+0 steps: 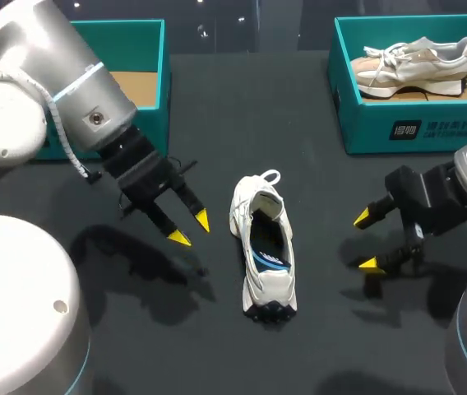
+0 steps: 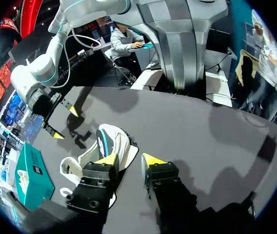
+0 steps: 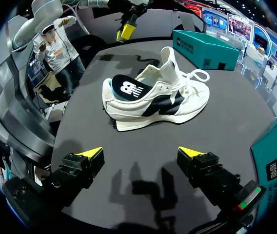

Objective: Take the shoe out of the shoebox, open the shoe tongue, remove and reinsert the insole, then place the shoe into the shoebox

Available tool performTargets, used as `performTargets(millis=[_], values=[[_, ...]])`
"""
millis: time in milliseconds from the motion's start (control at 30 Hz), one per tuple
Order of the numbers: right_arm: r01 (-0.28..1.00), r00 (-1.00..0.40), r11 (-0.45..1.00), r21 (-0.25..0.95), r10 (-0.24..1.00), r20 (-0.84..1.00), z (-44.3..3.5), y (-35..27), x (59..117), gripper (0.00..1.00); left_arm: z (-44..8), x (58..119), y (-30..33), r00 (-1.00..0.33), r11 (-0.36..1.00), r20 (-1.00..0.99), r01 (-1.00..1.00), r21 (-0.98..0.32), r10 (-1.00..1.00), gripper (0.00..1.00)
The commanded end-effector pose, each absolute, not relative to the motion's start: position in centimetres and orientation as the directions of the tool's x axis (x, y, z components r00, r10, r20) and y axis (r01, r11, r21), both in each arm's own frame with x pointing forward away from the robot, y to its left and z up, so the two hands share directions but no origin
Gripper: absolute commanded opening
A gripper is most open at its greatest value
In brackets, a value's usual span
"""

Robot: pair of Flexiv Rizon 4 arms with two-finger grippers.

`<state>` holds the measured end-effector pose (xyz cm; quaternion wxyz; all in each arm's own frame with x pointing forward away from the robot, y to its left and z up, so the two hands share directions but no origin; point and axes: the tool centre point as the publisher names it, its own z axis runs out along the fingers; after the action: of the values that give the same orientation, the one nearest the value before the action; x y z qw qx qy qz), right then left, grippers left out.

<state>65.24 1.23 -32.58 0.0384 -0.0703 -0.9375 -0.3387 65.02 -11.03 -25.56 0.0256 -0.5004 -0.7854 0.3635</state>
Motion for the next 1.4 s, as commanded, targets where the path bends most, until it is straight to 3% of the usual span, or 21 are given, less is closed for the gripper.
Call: performTargets(millis=[33, 367, 667, 1033, 1400], values=[[0.159, -0.987, 0.763, 0.627, 0.109, 0.117, -32.5, 1.3, 65.0, 1.00, -22.8, 67.1, -8.9, -0.456, 0.225, -0.253, 0.760, -0.610, 0.853, 0.00], [0.205, -0.979, 0.761, 0.615, 0.145, 0.146, -32.7, -0.2, 65.5, 1.00, -22.8, 67.1, -8.9, -0.456, 0.225, -0.253, 0.760, -0.610, 0.853, 0.00], [0.289, -0.957, 0.751, 0.594, 0.238, 0.164, -32.7, -5.7, 66.0, 1.00, -23.1, 68.0, -9.1, -0.344, 0.193, -0.196, 0.822, -0.536, 0.918, 0.00], [0.292, -0.956, 0.733, 0.614, 0.248, 0.158, -32.7, -6.5, 65.8, 1.00, -22.4, 68.9, -10.5, -0.279, 0.144, -0.198, 0.847, -0.512, 0.940, 0.00], [0.292, -0.956, 0.733, 0.614, 0.248, 0.158, -32.7, -6.5, 65.8, 1.00, -24.4, 68.7, -17.4, -0.100, 0.034, -0.136, 0.908, -0.417, 0.986, 0.00]])
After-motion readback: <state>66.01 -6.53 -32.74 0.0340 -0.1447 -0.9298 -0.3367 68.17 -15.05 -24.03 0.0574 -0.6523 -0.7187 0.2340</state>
